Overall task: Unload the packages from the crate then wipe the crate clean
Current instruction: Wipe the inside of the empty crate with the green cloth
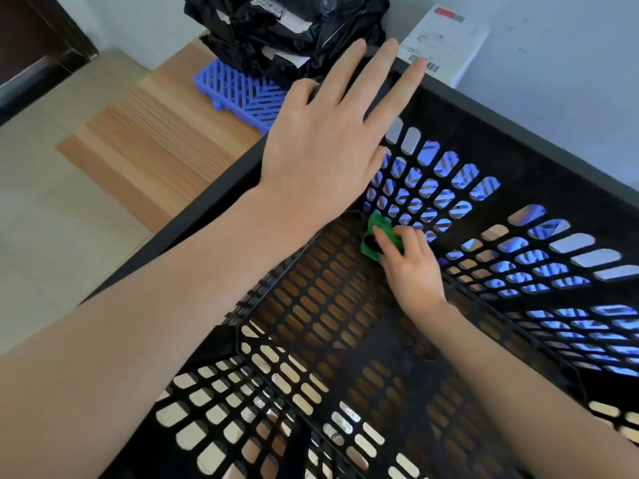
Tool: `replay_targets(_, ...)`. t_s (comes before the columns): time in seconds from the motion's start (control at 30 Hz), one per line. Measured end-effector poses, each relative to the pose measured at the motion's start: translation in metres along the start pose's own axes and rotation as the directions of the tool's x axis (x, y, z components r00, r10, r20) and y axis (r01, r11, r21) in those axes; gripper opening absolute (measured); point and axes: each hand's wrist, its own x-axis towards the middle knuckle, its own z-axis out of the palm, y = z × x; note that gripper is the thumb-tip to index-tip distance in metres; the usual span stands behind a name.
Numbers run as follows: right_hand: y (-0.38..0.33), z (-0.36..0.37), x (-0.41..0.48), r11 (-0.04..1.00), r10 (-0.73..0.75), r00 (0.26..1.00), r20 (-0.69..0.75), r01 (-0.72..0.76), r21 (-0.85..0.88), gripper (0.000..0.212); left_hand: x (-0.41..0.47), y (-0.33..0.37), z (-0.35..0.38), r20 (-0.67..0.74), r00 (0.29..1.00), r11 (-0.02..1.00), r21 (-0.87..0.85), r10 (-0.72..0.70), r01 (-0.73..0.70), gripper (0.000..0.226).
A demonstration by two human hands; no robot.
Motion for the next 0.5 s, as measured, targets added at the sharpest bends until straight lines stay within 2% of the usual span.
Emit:
replay_targets(0.13, -0.026, 0.007, -0.013, 0.988, 0.138, 0.989, -0.045, -0.135, 0.069, 0.041, 0.0, -0.001, 0.0, 0.001, 1.0, 1.0, 0.001, -0.002, 0.002, 0.065)
replay_targets(0.2, -0.047, 0.002, -0.021, 0.981, 0.11, 0.993, -0.035, -0.102, 0.165, 0.041, 0.0, -0.001, 0.001, 0.0, 1.0, 1.0, 0.008, -0.004, 0.004, 0.065)
replay_targets(0.3, -0.083, -0.008, -0.054, 0.944, -0.153, 0.987, 0.044, 0.133, 0.303, 0.043, 0.0, 0.0, 0.0, -0.004, 1.0, 1.0, 0.022, 0.004, -0.004, 0.065)
replay_targets(0.4, -0.119, -0.014, -0.102, 0.814, -0.44, 0.89, 0.116, 0.341, 0.471, 0.037, 0.0, -0.001, 0.001, -0.005, 1.0, 0.999, 0.032, 0.005, -0.005, 0.065)
replay_targets(0.5, -0.123, -0.018, -0.115, 0.719, -0.581, 0.804, 0.122, 0.438, 0.54, 0.038, 0.0, -0.001, 0.002, -0.013, 1.0, 0.999, 0.038, 0.007, -0.007, 0.064)
